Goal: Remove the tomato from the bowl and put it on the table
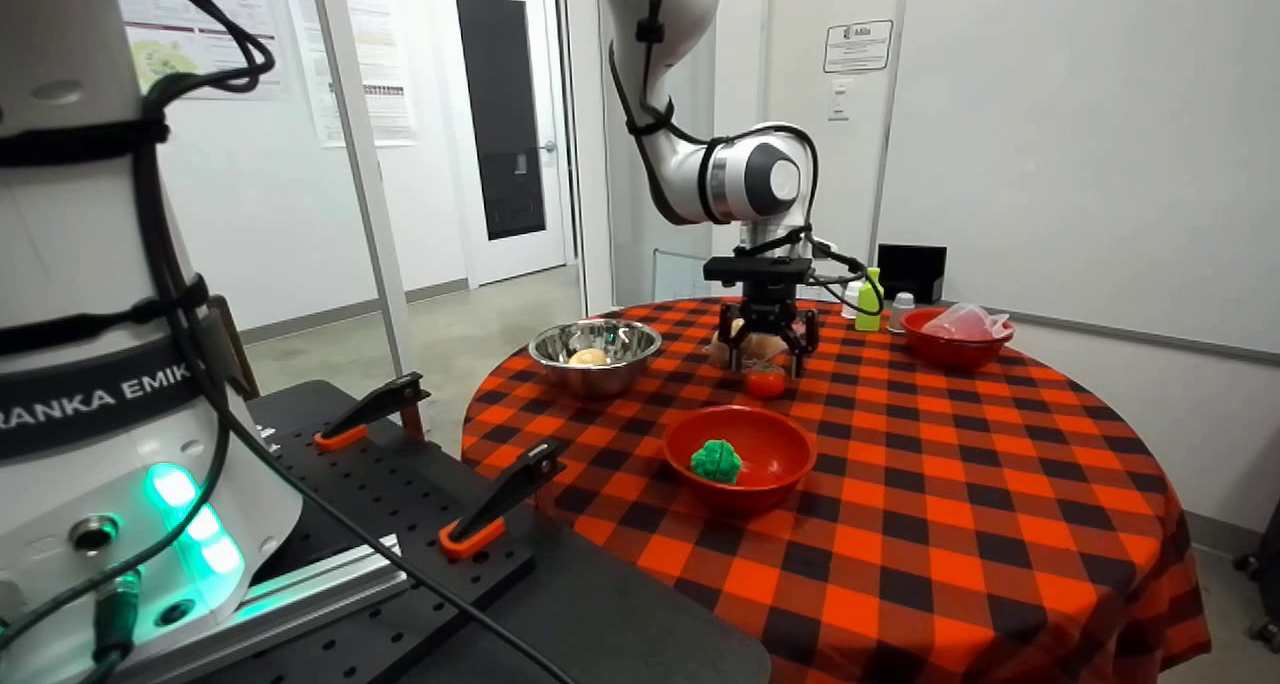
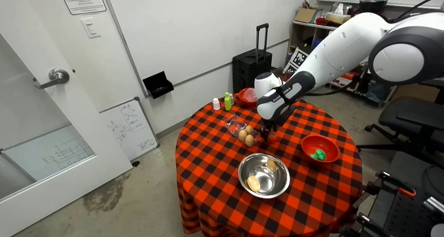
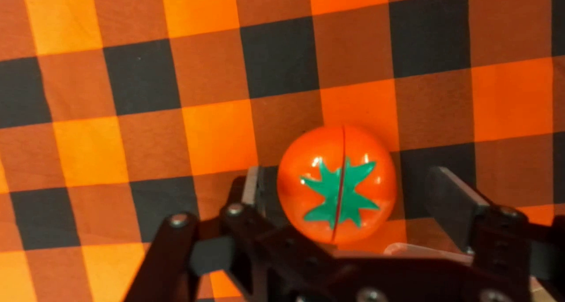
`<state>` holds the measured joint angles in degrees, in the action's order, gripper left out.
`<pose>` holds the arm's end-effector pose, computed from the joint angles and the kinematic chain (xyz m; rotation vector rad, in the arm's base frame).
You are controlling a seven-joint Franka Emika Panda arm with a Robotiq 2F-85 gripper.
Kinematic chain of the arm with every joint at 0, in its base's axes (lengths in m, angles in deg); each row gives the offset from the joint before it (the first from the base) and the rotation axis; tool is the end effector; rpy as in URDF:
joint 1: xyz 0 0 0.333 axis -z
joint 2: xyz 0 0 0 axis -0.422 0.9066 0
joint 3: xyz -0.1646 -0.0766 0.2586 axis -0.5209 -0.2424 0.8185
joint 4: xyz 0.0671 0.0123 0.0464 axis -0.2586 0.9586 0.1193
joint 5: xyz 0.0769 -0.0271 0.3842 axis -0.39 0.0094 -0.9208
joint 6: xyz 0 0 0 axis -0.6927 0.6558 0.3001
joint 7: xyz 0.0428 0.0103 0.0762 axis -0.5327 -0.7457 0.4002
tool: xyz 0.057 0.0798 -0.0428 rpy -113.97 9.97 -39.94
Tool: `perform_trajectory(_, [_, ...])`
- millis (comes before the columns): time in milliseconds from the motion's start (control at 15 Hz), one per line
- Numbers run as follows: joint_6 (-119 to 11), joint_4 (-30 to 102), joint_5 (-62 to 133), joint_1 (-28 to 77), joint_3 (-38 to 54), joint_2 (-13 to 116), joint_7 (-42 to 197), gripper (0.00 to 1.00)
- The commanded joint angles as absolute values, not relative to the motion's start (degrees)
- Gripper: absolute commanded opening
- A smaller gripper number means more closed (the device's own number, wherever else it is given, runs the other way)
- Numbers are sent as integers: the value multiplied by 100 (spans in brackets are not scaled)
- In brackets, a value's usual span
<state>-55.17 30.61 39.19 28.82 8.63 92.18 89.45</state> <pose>0.6682 -0.0818 0.0543 3.0195 0.1828 -0.2516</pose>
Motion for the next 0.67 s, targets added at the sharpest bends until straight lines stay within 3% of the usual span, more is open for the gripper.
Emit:
perform_trajectory(0, [-5337,2753,3867,2908,878,9382,8863,100])
perform_trajectory(600, [-5477,3573,3920,2779,831,8486,8672,100])
